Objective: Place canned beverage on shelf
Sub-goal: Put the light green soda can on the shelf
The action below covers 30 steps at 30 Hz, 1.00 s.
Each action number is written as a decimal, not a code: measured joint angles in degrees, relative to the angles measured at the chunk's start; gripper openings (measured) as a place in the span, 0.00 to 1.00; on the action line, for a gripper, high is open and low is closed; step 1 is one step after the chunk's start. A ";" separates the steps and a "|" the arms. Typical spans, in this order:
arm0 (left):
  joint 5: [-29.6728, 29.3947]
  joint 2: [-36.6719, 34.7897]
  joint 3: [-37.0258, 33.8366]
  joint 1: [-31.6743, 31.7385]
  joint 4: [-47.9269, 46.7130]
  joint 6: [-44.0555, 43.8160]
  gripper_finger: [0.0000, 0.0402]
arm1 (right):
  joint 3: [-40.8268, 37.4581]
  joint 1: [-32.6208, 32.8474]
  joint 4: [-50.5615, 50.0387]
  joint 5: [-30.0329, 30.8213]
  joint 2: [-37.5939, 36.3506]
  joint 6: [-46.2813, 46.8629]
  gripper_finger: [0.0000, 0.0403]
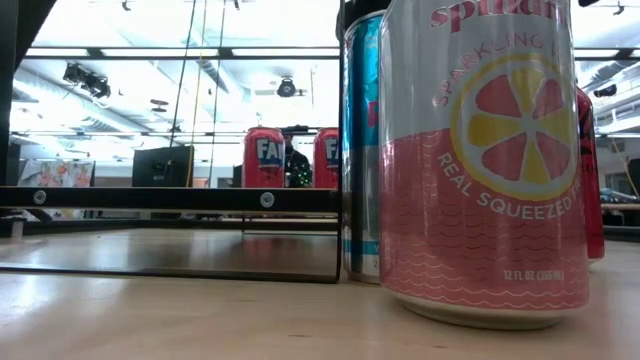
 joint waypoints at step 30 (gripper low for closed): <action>6.79 1.99 -0.82 4.55 -3.54 -1.19 0.87 | 0.00 -0.02 0.74 0.01 0.20 -0.50 0.83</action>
